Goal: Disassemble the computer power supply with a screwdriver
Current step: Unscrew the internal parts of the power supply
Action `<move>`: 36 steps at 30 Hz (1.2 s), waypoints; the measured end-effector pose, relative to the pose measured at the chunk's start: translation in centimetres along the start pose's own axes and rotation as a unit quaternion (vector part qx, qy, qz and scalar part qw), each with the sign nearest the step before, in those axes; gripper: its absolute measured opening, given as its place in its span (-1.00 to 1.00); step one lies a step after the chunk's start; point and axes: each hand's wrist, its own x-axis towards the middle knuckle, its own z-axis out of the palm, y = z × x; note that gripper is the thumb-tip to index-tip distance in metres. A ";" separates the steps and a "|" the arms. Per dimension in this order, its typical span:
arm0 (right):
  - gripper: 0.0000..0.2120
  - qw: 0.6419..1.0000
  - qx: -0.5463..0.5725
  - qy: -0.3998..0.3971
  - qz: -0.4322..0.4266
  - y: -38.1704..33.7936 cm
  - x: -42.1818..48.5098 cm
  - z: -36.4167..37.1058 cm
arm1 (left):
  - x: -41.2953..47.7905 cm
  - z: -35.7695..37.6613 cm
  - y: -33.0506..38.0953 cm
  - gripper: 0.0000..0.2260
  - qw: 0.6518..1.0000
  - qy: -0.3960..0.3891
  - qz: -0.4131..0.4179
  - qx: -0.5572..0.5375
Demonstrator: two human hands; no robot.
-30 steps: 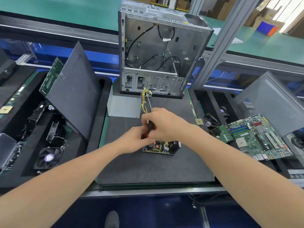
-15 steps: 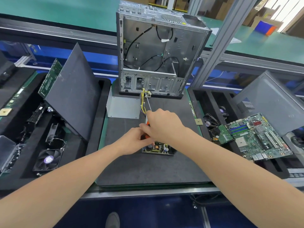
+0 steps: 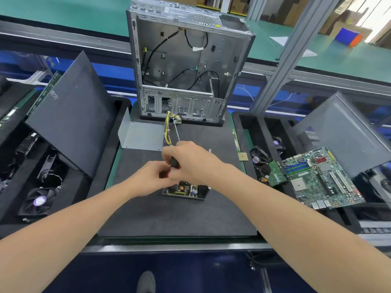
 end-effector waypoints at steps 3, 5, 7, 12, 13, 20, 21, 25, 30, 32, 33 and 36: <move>-0.79 1.000 -0.021 0.007 -0.011 -2.5 1.7 0.4 | -1.5 -2.0 -0.8 -0.88 1.000 0.011 -0.028 0.008; -0.78 0.999 -0.037 0.005 -0.018 -4.1 3.0 0.6 | -2.2 -3.3 -1.5 -0.88 0.999 0.013 -0.046 0.011; -0.78 0.998 -0.056 0.009 -0.023 -5.9 4.4 0.9 | -3.1 -4.3 -2.2 -0.81 0.998 0.027 -0.056 0.016; -0.79 0.997 -0.069 0.029 -0.003 -9.2 7.2 1.8 | -5.5 -6.4 -3.1 -0.81 0.994 0.067 -0.089 -0.001; -0.80 0.998 -0.064 0.029 -0.002 -9.8 7.6 2.0 | -6.0 -6.9 -3.3 -0.88 0.993 0.072 -0.093 0.002; -0.86 0.997 -0.079 0.010 -0.018 -14.4 10.3 3.2 | -8.5 -9.6 -5.3 -0.53 0.990 0.079 -0.113 -0.009; -0.85 0.996 -0.087 0.002 -0.014 -14.8 10.5 3.2 | -8.7 -9.8 -5.4 -0.54 0.991 0.070 -0.114 -0.008; -0.85 0.996 -0.090 -0.010 0.019 -15.1 10.7 3.1 | -8.5 -10.4 -5.6 -0.90 0.995 0.045 -0.090 0.012; -0.84 0.996 -0.071 0.011 0.051 -14.8 10.5 2.7 | -7.7 -10.9 -6.3 -0.88 0.997 0.009 -0.059 0.039; -0.84 0.996 -0.059 0.029 0.061 -14.7 10.3 2.6 | -7.6 -11.2 -6.4 -0.80 0.997 -0.001 -0.054 0.054; -0.84 0.996 -0.054 0.034 0.064 -14.7 10.2 2.6 | -7.5 -11.5 -6.5 -0.80 0.997 -0.005 -0.052 0.060; -0.84 0.995 -0.043 0.045 0.076 -14.7 10.0 2.3 | -7.2 -12.0 -6.8 -0.89 0.997 -0.023 -0.037 0.067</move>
